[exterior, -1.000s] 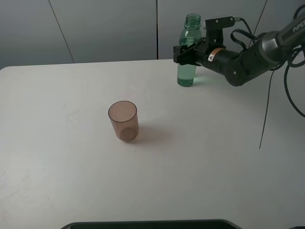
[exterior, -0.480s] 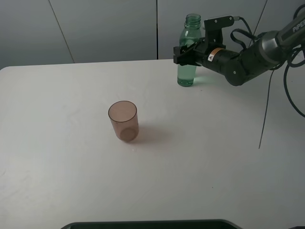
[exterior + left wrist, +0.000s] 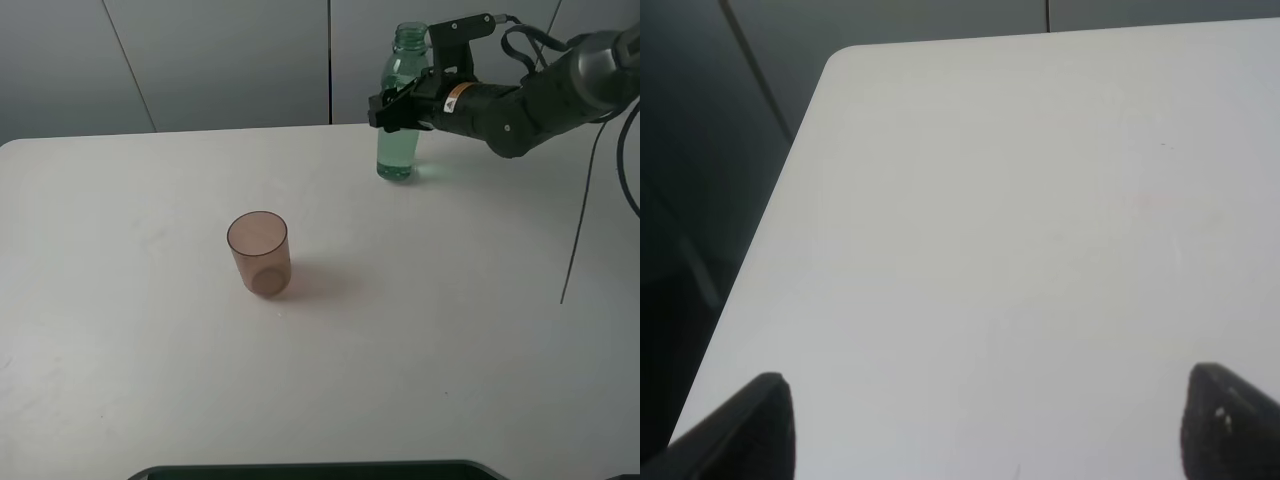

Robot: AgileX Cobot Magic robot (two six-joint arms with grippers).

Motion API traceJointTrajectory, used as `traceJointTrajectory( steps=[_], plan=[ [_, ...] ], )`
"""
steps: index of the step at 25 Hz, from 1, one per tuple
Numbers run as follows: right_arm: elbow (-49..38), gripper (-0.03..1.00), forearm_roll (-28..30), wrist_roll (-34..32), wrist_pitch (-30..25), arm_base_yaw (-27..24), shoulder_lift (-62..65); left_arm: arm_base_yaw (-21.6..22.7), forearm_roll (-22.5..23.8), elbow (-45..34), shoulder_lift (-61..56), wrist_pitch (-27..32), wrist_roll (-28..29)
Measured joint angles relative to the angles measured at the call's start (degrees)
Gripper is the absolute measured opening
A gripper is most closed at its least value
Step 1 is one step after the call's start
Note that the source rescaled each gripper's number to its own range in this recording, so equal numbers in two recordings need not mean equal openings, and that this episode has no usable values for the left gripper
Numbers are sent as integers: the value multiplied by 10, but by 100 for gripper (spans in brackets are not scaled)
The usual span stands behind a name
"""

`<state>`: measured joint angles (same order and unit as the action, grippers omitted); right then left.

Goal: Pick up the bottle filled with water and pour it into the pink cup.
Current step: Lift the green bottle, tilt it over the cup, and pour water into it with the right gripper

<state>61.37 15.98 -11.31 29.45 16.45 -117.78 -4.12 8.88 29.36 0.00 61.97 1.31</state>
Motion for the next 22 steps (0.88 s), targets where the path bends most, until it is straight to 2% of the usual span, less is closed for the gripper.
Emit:
traceJointTrajectory(
  steps=[5, 11, 22],
  plan=[
    [-13, 0, 17, 0, -22, 0, 54, 0, 0, 0, 0, 0, -1],
    [-68, 0, 27, 0, -28, 6, 117, 0, 0, 0, 0, 0, -1],
    [-154, 0, 27, 60, -28, 74, 201, 0, 0, 0, 0, 0, -1]
  ],
)
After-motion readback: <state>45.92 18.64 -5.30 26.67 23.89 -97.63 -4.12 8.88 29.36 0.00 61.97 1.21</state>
